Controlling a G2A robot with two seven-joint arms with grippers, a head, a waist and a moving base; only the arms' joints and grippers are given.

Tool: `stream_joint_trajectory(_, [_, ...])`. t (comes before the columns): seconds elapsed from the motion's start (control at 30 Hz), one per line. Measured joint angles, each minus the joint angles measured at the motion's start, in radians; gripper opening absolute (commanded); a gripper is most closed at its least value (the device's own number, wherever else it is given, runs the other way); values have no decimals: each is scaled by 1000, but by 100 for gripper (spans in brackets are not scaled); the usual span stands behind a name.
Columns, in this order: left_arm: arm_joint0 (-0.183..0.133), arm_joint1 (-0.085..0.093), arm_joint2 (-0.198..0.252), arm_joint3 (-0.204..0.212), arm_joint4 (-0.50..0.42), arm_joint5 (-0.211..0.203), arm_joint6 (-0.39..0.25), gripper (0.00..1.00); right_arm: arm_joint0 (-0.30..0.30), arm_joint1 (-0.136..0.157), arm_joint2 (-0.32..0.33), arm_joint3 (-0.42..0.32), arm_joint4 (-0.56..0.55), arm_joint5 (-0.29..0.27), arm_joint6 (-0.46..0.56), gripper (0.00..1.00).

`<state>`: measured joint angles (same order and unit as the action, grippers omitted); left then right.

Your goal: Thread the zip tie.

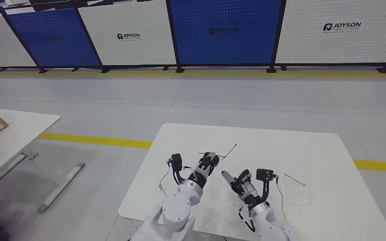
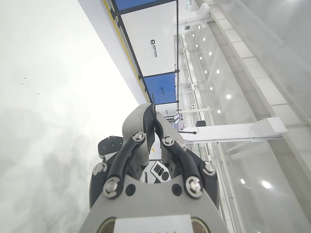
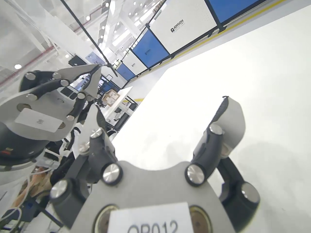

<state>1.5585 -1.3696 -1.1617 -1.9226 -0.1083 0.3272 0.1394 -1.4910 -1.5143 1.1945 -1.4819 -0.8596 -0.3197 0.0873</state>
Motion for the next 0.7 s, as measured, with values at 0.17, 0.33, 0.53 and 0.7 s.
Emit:
stream_joint_trajectory(0.17, [10, 0, -7, -11, -35, 13, -5, 0, 23, 7, -28, 9, -253, 119, -58, 100])
stream_joint_trajectory(0.33, [11, 0, -8, -11, -37, 13, -4, 0, 23, 6, -29, 8, -255, 123, -59, 100])
stream_joint_trajectory(0.53, [10, -1, -4, -7, -52, -2, -12, 0, 29, 10, -25, 7, -217, 61, -53, 100])
stream_joint_trajectory(0.7, [9, -2, -9, -12, -80, -11, -21, 0, 24, 15, -4, 10, -234, 83, -133, 100])
